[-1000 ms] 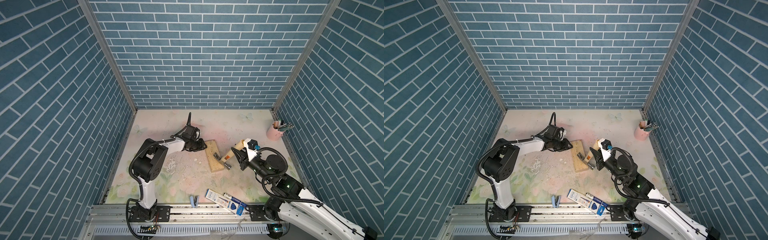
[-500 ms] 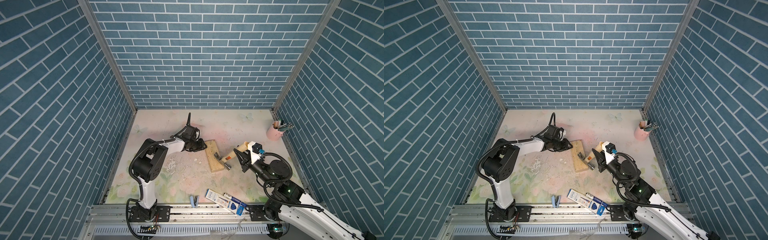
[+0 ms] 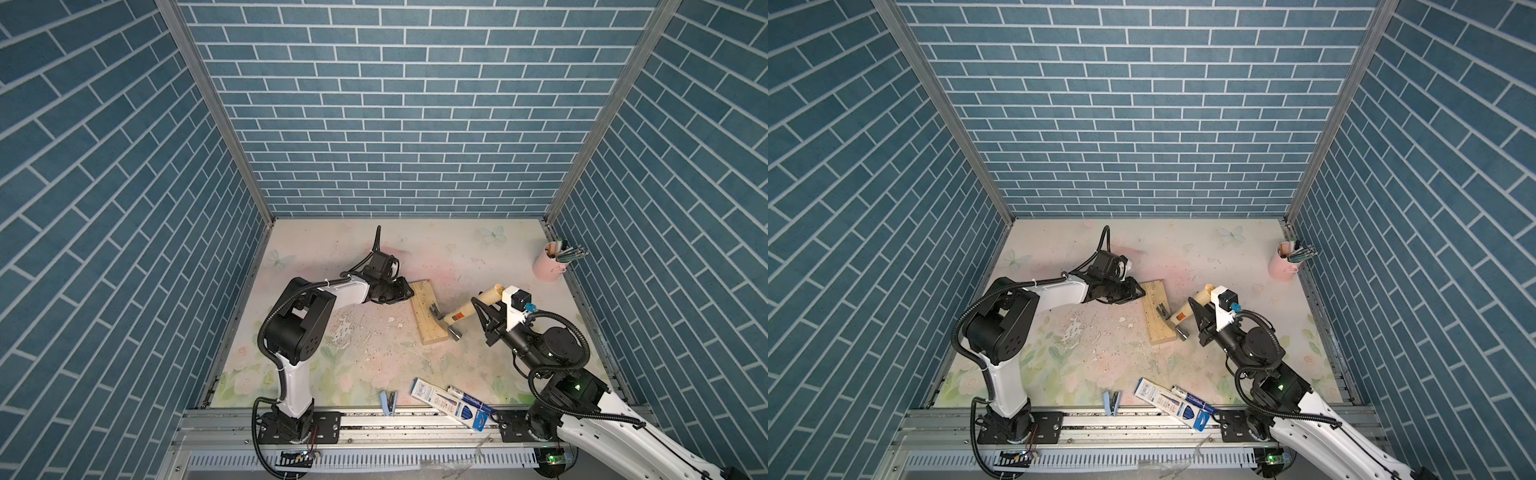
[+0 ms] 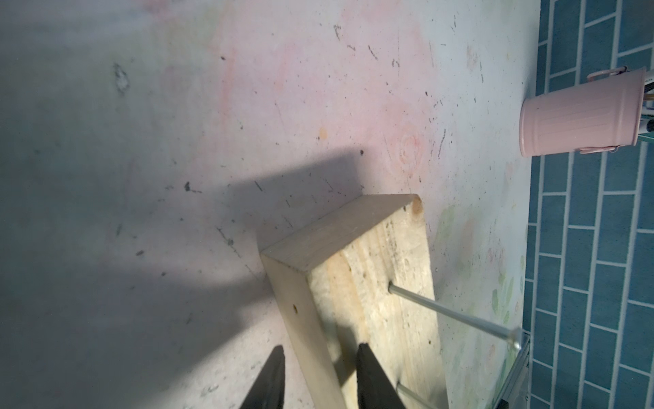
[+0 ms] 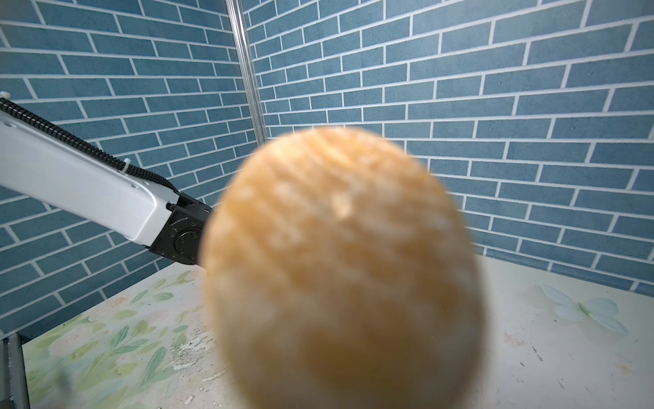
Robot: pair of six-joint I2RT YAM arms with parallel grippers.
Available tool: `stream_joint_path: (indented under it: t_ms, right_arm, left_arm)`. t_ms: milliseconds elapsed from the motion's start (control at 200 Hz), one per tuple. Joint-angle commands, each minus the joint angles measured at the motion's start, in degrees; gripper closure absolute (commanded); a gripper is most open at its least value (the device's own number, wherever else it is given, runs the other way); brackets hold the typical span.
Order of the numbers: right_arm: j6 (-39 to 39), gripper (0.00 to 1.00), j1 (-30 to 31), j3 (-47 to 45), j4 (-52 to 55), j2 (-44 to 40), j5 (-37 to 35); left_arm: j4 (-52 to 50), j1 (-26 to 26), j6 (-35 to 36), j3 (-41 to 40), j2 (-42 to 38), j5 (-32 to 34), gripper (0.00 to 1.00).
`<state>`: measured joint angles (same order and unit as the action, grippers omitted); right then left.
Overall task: Use a claw hammer to pull out a nail
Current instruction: Remove the nail from the mounting plate.
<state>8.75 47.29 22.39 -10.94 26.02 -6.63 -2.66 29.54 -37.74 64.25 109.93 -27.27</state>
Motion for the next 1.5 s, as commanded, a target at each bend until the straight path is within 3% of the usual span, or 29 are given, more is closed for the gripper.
stream_joint_path:
  t_ms: [0,840,1495]
  right_arm:
    - [1.17,1.0,0.04,-0.69,-2.24,-0.27,-2.88]
    - [-3.6,1.0,0.08,9.5,-10.31,7.97,-0.17]
    - [-1.72,1.0,0.09,8.64,-10.75,4.96,2.33]
  left_arm:
    - [-7.98,-0.27,0.07,-3.31,3.63,5.81,0.66]
    - [-7.24,-0.62,0.16,-3.34,3.89,5.2,0.66]
    - [-7.54,-0.62,-0.47,-3.01,4.36,5.19,0.66]
